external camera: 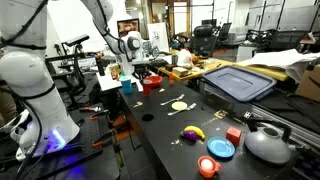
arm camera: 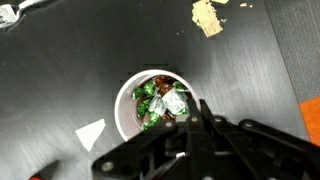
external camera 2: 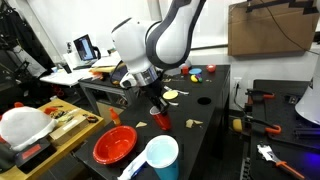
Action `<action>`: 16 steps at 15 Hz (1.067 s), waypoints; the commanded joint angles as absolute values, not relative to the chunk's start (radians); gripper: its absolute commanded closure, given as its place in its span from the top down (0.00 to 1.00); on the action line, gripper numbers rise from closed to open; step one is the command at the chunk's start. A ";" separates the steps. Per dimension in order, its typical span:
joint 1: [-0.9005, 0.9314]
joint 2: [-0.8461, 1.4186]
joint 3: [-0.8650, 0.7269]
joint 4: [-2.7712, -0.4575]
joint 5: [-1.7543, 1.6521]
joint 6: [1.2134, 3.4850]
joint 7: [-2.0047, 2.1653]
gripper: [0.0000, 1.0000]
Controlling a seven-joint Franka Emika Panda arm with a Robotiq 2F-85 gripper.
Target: Move the red cup to the left
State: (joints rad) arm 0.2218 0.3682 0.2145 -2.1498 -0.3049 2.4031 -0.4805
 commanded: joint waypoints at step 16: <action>0.211 0.150 0.317 -2.232 -0.148 2.290 -0.553 0.99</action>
